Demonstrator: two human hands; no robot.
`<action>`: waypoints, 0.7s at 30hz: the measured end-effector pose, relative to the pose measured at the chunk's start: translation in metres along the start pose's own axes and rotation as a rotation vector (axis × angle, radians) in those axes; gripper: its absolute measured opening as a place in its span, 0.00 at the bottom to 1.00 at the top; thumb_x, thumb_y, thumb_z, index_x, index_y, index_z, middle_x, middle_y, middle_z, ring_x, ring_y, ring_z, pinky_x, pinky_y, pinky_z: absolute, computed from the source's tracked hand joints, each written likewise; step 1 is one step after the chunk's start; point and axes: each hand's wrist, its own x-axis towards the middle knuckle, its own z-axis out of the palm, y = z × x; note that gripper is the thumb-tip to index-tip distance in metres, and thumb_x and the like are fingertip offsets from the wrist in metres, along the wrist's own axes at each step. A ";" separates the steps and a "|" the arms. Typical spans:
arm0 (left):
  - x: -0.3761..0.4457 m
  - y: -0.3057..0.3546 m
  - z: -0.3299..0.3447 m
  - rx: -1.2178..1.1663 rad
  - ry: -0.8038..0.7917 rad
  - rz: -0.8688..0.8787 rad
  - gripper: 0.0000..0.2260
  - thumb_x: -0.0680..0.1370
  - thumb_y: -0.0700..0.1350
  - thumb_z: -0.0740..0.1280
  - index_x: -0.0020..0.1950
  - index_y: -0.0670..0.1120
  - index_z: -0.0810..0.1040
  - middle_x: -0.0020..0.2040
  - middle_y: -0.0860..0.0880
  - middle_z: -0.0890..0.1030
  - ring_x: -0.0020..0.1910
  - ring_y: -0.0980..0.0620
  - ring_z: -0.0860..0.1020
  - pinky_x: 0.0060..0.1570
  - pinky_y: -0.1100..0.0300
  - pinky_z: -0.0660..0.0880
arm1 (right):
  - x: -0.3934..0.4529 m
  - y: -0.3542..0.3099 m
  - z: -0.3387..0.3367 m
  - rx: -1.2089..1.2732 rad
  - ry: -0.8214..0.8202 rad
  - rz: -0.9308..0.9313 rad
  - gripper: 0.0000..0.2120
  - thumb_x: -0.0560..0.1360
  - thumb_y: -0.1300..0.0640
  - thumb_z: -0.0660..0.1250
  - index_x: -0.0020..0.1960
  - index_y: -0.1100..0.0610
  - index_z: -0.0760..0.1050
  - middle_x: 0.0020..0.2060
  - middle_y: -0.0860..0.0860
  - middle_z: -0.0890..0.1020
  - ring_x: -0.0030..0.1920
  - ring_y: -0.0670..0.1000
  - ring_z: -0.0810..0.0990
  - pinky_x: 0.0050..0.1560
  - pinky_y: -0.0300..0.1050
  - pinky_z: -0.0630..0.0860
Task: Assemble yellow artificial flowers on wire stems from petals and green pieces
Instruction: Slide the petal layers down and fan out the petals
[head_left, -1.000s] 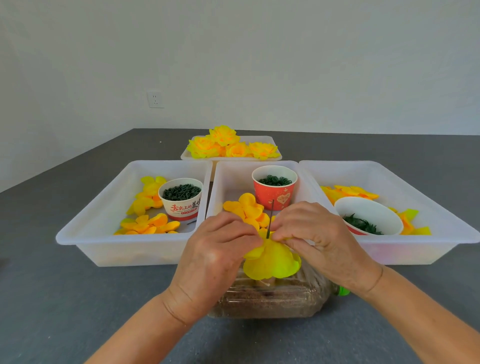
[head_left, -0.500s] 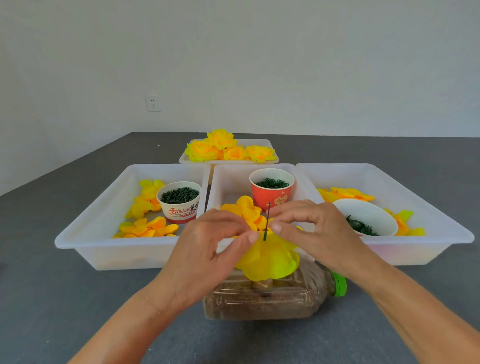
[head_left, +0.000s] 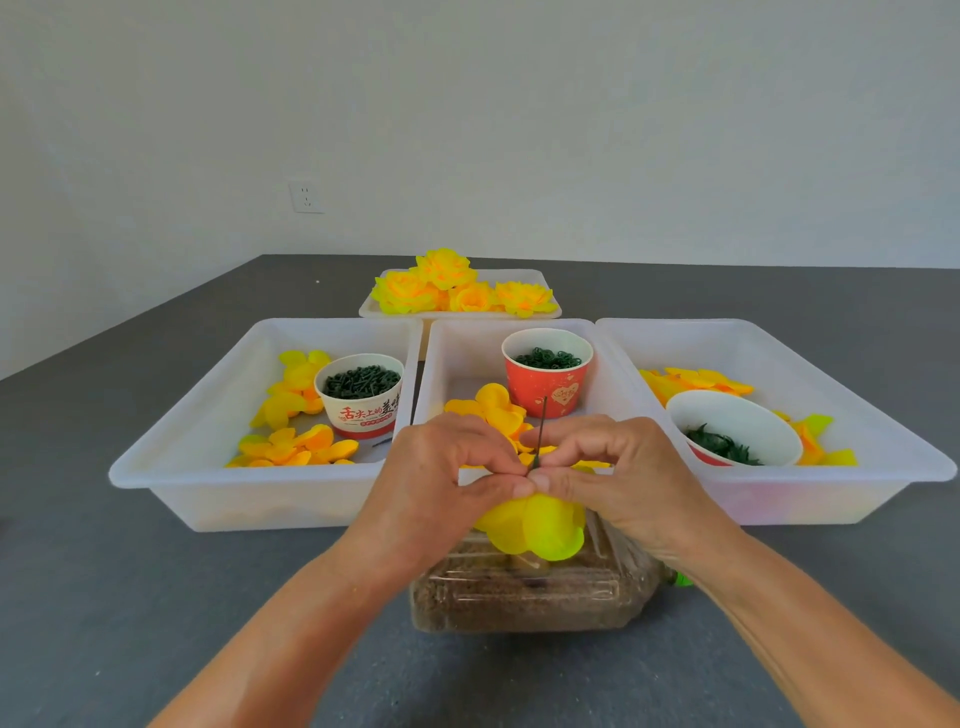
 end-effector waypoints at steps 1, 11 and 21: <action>0.001 -0.001 0.000 0.023 -0.010 0.024 0.02 0.67 0.43 0.76 0.38 0.47 0.85 0.38 0.58 0.81 0.44 0.62 0.77 0.45 0.71 0.72 | 0.000 0.002 0.001 0.004 0.014 -0.009 0.06 0.61 0.50 0.73 0.36 0.51 0.83 0.47 0.46 0.84 0.53 0.42 0.80 0.57 0.49 0.76; 0.007 0.004 0.002 -0.029 0.015 -0.077 0.05 0.65 0.52 0.74 0.32 0.52 0.82 0.34 0.55 0.81 0.37 0.58 0.78 0.41 0.61 0.74 | -0.004 -0.002 -0.005 0.053 -0.085 0.081 0.06 0.71 0.64 0.71 0.46 0.59 0.84 0.52 0.50 0.83 0.57 0.43 0.79 0.61 0.48 0.74; 0.010 0.000 0.008 -0.144 -0.055 -0.078 0.07 0.68 0.40 0.75 0.33 0.51 0.81 0.34 0.52 0.81 0.35 0.55 0.79 0.40 0.66 0.75 | 0.020 0.004 -0.056 0.080 0.166 0.172 0.07 0.71 0.66 0.70 0.45 0.56 0.83 0.42 0.49 0.85 0.43 0.40 0.81 0.43 0.28 0.73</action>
